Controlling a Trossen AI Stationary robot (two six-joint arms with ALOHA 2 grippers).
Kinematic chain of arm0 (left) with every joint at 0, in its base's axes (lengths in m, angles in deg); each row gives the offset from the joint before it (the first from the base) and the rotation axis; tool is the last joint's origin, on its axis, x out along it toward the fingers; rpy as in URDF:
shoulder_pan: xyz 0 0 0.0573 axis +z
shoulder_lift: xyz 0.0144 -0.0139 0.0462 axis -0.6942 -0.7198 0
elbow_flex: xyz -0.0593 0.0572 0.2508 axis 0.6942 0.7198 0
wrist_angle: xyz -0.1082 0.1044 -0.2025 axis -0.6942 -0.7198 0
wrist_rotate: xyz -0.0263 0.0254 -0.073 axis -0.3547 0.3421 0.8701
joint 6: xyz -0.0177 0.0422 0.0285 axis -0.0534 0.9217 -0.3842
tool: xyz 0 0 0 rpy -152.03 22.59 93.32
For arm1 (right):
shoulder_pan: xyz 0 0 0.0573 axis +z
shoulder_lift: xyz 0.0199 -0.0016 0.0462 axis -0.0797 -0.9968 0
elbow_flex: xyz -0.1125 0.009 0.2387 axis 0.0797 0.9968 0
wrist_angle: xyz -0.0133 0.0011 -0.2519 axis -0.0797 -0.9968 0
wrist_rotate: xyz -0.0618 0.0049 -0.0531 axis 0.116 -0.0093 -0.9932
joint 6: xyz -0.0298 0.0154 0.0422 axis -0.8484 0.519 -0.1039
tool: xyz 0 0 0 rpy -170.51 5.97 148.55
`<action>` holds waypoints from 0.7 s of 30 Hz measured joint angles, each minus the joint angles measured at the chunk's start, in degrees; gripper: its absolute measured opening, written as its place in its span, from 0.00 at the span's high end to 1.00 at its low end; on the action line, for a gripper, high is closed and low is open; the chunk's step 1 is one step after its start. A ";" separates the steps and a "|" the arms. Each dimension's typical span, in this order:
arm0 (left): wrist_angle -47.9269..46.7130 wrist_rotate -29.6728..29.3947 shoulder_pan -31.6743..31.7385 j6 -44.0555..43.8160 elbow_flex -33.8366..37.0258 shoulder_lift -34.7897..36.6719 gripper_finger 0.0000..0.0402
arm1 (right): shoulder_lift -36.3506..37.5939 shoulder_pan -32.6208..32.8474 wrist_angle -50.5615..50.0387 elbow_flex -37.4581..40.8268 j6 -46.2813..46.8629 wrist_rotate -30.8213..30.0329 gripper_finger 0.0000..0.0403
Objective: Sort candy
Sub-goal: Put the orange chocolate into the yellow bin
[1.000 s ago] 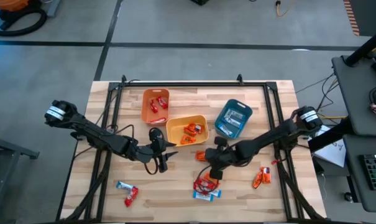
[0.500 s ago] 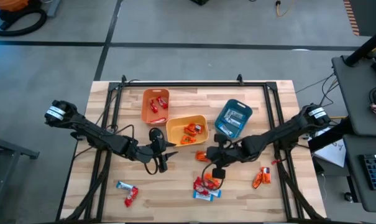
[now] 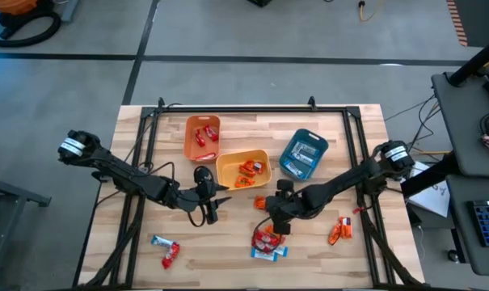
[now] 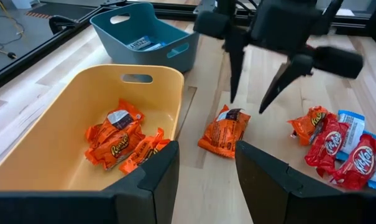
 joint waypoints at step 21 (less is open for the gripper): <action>0.22 0.00 0.00 -0.66 0.00 0.02 0.65 | -4.83 -1.48 0.20 -0.04 0.53 0.03 0.86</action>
